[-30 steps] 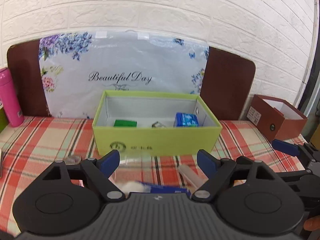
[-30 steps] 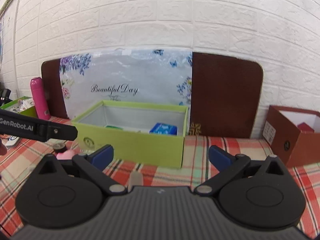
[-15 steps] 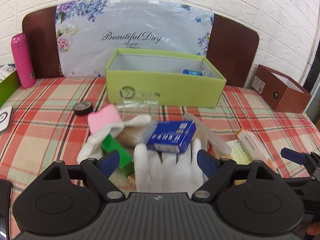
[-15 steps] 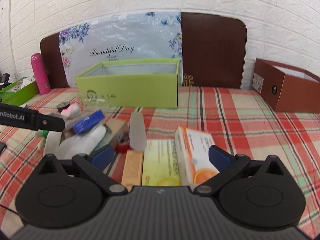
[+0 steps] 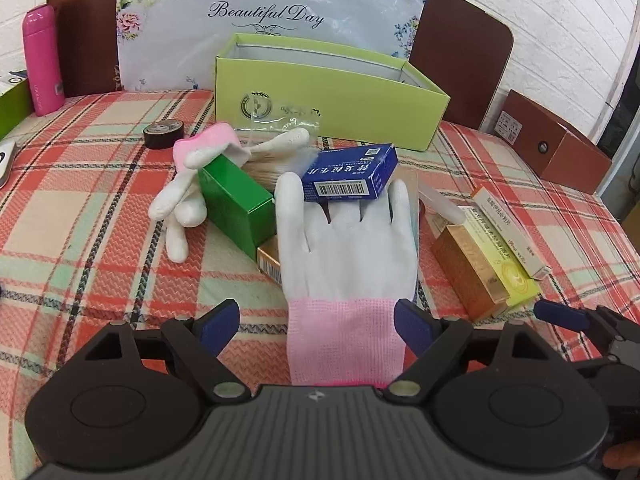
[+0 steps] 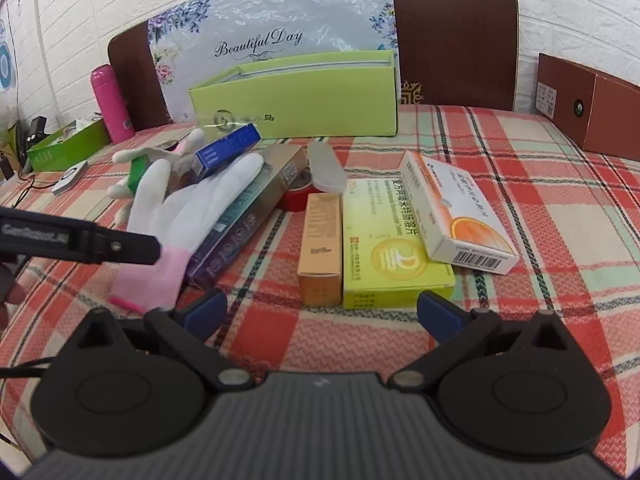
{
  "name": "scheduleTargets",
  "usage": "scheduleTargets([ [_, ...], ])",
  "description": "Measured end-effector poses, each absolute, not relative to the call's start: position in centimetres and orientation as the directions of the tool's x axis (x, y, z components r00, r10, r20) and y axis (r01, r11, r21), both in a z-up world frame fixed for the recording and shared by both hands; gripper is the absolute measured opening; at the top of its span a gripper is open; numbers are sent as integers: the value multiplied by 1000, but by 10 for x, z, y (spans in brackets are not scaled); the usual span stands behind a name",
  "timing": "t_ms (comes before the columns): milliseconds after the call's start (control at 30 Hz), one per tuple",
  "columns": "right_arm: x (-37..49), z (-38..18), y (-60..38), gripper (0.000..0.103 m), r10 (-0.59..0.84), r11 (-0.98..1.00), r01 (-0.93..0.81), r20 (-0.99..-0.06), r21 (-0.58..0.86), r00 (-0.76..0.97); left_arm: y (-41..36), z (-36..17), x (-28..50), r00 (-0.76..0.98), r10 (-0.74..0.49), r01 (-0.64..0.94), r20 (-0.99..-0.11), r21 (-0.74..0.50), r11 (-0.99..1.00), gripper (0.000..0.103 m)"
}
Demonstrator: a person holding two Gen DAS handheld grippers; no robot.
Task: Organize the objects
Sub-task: 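Grasp the tan box with the right tool while the left grasps the white glove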
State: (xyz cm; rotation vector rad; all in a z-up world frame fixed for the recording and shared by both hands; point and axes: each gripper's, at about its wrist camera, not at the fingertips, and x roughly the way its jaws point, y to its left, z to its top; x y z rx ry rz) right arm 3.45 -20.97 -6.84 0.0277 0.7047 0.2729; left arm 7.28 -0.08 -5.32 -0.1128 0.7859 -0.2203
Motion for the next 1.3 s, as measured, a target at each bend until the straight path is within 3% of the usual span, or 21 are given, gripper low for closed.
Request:
scheduleTargets([
  [100,35,-65,-210,100,247,967,-234,-622,105,743,-3,-54,84,701,-249,157,-668,-195,968,87],
  [167,37,-63,-208,90,234,969,-232,-614,85,753,-5,-58,92,697,-259,162,-668,-206,965,83],
  [200,39,-62,-206,88,228,969,-235,-610,70,759,-5,-60,95,686,-277,172,-672,-220,960,64],
  [233,41,-62,-204,83,225,969,-240,-606,57,763,-3,-61,96,676,-309,187,-669,-251,950,58],
  [300,46,-62,-199,76,217,968,-250,-602,31,768,1,-62,96,655,-379,216,-653,-319,923,28],
  [400,54,-65,-191,53,206,965,-262,-602,-6,772,3,-57,89,625,-415,264,-661,-321,909,9],
  [433,56,-66,-188,34,202,963,-269,-599,-25,775,3,-56,83,614,-422,292,-667,-305,907,8],
  [467,56,-65,-186,24,205,960,-278,-598,-32,775,6,-55,77,598,-435,313,-673,-303,900,8],
  [733,34,-59,-206,23,481,870,-419,-638,260,601,47,-53,42,551,-377,344,-744,-210,915,9],
  [833,34,-64,-216,41,420,906,-339,-650,255,633,48,-56,51,570,-347,307,-745,-199,931,25],
  [867,32,-63,-217,45,398,916,-327,-645,234,652,46,-56,53,571,-349,307,-743,-201,930,35],
  [900,30,-60,-215,45,373,925,-319,-641,206,670,42,-55,54,571,-353,314,-741,-201,928,53],
  [967,25,-58,-210,51,306,944,-311,-632,107,712,33,-55,53,582,-346,331,-736,-174,927,70],
  [1033,21,-57,-205,57,271,946,-322,-623,32,734,24,-55,52,591,-337,357,-733,-137,924,71],
  [1200,26,-61,-192,58,309,923,-384,-627,17,715,20,-66,57,574,-327,351,-751,-136,926,71],
  [1233,28,-64,-189,58,307,922,-387,-633,12,710,21,-66,56,573,-334,353,-749,-142,925,68],
  [1300,32,-67,-188,58,310,921,-388,-644,22,699,24,-65,54,572,-345,358,-744,-152,921,52],
])
